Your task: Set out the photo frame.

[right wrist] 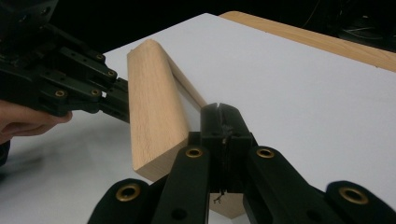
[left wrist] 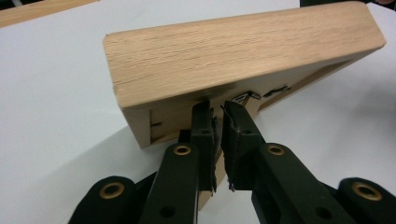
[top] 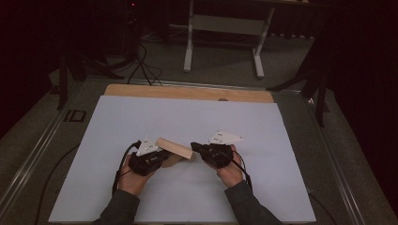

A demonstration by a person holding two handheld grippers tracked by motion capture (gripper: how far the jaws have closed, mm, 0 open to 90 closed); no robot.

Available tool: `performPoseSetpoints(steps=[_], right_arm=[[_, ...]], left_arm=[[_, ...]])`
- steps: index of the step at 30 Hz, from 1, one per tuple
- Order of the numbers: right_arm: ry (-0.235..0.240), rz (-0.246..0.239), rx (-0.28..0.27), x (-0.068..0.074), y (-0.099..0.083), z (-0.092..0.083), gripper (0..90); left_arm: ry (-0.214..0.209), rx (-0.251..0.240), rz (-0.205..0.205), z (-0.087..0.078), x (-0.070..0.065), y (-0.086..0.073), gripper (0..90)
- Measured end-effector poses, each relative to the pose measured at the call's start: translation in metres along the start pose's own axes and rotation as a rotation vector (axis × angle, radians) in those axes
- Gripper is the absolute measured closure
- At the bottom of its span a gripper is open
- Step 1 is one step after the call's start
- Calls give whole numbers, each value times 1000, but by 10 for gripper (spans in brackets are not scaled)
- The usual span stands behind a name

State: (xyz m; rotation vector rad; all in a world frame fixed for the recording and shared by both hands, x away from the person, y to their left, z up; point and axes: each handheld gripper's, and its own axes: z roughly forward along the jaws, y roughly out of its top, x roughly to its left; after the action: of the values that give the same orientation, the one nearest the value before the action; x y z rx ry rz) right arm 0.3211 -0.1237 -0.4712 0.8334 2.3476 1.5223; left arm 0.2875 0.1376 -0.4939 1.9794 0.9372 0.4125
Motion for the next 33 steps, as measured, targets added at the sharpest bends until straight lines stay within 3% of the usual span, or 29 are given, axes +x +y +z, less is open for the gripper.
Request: performPoseSetpoints(steps=[22,33], right_arm=[[-5,-32,13,5,0,-1,894],[13,-52,23,8,1,0,895]], left_arm=[[-46,10,25,7,-12,6,884],[-47,15,19,11,-13,5,888]])
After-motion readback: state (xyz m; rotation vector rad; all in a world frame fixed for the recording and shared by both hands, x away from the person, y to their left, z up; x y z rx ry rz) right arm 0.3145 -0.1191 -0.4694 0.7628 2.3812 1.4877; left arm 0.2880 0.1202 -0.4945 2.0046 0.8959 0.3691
